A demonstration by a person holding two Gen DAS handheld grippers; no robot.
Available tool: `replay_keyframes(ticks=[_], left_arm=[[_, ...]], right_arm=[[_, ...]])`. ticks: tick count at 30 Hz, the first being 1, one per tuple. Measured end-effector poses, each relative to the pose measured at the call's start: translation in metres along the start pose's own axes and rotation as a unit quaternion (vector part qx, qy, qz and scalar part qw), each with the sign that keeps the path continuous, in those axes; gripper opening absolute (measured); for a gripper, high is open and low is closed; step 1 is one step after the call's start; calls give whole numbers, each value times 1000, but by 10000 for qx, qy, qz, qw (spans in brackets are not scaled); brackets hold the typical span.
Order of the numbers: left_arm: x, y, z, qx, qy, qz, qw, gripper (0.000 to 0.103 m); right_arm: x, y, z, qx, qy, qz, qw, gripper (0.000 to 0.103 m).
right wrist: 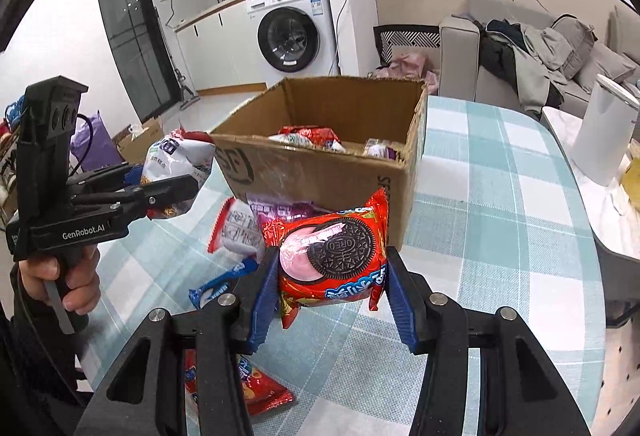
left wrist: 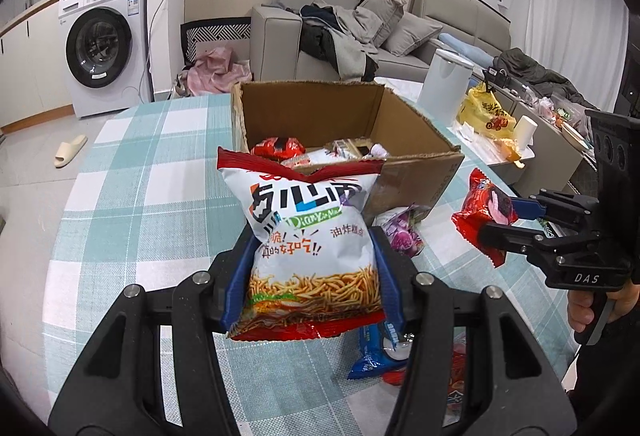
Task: Organize snacks
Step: 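Lift both held snacks and carry them over the box opening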
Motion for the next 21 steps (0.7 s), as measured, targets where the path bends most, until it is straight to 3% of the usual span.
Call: replay_keyframes(ticks=[21], left_arm=[[34, -14, 14, 85, -282, -51, 9996, 52]], right_arm=[[30, 0, 12, -72, -586, -317, 9978, 51]])
Point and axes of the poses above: each gripper's, at about its wrist camera, not at the fingertips, and z roughly against the way its jaws point, y to its left, x to its top, the point moved 2 cm from there along -z, roughly the way its jaws point, and after that the axes turned 2 degrees about -y, right-handed, at the moved point
